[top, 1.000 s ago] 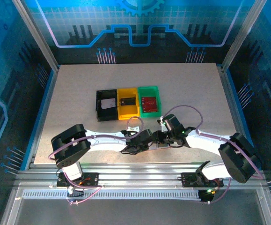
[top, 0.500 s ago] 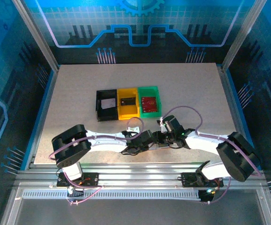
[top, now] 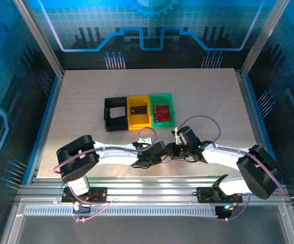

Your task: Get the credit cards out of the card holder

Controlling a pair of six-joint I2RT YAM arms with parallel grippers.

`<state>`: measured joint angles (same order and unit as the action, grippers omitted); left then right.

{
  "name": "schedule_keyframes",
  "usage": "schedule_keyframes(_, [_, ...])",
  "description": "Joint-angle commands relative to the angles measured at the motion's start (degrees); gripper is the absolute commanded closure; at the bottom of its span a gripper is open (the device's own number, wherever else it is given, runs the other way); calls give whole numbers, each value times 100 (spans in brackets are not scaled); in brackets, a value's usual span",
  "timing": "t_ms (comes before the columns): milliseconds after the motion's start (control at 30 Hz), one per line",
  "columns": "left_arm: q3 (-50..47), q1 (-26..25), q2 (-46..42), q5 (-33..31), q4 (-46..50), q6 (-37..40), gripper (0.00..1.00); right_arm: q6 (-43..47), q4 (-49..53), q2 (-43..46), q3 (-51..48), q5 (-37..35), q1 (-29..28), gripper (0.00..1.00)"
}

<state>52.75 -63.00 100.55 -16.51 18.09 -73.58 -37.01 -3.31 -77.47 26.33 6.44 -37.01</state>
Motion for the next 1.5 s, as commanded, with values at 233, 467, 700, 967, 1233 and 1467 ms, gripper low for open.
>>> schedule_keyframes(233, [-377,-133,1291,1017,-939,-168,57,-24,-393,-295,-167,375,-138,73])
schedule_keyframes(467, [-397,-135,1342,1035,-1008,-183,57,-146,-1056,-341,-436,803,-137,81])
schedule_keyframes(700, [-385,-134,1405,1060,-1052,-192,57,-169,-1092,-43,-602,829,-131,89])
schedule_keyframes(967, [-374,-142,1406,1051,-1044,-192,57,-31,-635,546,-690,534,-95,98])
schedule_keyframes(1233, [-362,-142,1388,1053,-1037,-210,57,25,-474,813,-754,561,-19,100])
schedule_keyframes(1467, [-379,-138,1371,1066,-1067,-243,57,53,-287,1116,-836,677,218,100])
